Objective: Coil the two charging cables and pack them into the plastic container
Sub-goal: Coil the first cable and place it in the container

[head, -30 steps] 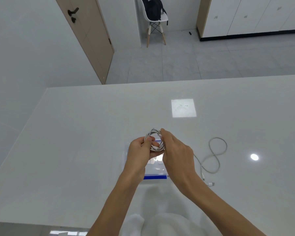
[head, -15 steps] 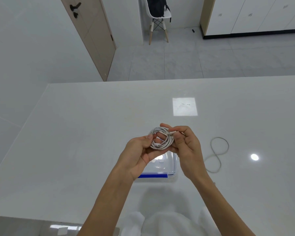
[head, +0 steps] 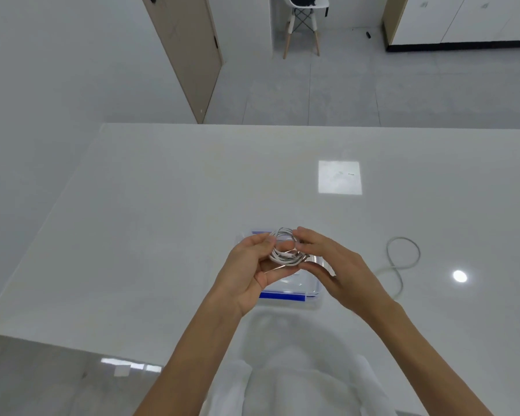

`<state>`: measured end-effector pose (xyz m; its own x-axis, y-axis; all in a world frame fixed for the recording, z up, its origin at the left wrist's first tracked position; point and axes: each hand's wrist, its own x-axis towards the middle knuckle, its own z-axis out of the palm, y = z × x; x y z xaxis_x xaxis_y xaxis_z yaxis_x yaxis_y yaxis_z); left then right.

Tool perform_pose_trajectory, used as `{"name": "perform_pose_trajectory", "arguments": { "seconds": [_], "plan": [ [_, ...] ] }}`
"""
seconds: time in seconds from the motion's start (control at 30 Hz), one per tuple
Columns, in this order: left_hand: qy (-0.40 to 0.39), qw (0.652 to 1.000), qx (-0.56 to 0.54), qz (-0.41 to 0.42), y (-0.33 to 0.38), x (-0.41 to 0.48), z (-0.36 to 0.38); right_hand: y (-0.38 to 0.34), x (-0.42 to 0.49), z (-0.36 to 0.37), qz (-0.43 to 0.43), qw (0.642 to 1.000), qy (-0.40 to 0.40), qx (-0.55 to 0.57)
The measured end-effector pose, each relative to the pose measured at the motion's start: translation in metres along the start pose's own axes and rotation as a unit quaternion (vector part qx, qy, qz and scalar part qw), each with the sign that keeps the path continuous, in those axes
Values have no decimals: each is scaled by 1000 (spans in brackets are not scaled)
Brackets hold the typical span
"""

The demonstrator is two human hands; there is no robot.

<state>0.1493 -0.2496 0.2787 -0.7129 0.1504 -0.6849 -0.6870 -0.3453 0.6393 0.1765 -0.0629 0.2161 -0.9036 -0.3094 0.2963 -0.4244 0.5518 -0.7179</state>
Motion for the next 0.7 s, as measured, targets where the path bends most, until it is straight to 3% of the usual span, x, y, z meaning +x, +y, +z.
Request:
{"name": "perform_pose_trajectory", "arguments": {
  "seconds": [0.17,0.37,0.53,0.7],
  "plan": [
    [56,998,33,2,0,-2,-26,-12,8,24,-2,997,-58,-48],
    [108,992,66,7,7,7,-60,-35,18,65,-52,992,-22,-109],
    [118,988,103,-13,15,27,-86,-29,25,99,-91,980,-18,-174],
    [69,994,68,-52,22,46,-105,-32,29,116,-76,977,20,-200]
  ]
}}
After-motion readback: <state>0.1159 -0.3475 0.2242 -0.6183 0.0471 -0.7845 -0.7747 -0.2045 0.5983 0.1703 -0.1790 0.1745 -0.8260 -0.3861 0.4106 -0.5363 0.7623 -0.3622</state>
